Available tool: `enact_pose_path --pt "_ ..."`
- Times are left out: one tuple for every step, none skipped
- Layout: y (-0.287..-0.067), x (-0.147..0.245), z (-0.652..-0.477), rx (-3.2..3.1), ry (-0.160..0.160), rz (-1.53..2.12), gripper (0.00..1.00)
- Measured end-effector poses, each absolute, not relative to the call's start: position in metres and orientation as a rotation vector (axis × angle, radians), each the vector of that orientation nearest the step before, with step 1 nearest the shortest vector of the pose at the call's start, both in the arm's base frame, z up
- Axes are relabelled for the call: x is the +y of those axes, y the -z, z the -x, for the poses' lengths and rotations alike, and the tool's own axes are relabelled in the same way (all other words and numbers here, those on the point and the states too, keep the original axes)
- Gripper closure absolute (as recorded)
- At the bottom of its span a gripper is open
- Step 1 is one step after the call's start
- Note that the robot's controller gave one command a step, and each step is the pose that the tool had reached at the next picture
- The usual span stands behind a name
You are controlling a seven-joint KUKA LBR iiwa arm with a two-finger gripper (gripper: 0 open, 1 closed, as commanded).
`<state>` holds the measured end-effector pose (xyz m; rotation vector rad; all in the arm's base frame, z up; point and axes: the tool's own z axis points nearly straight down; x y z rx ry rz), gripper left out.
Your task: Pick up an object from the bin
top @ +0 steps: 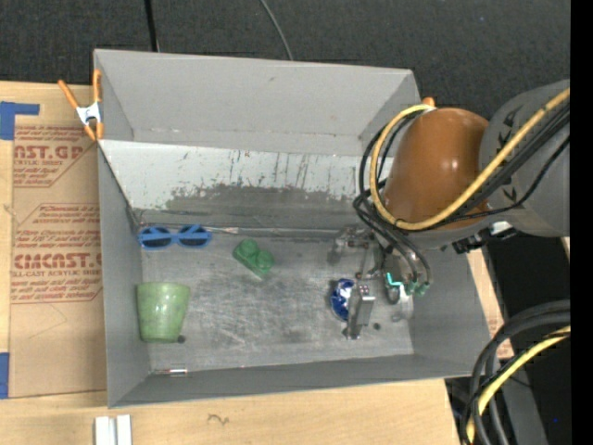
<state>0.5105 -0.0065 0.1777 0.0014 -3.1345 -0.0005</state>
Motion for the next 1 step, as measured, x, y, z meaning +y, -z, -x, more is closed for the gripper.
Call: enact_pose_path --pt "-0.1059 0.0118 -0.4954 -3.133 0.001 -0.050 0.00"
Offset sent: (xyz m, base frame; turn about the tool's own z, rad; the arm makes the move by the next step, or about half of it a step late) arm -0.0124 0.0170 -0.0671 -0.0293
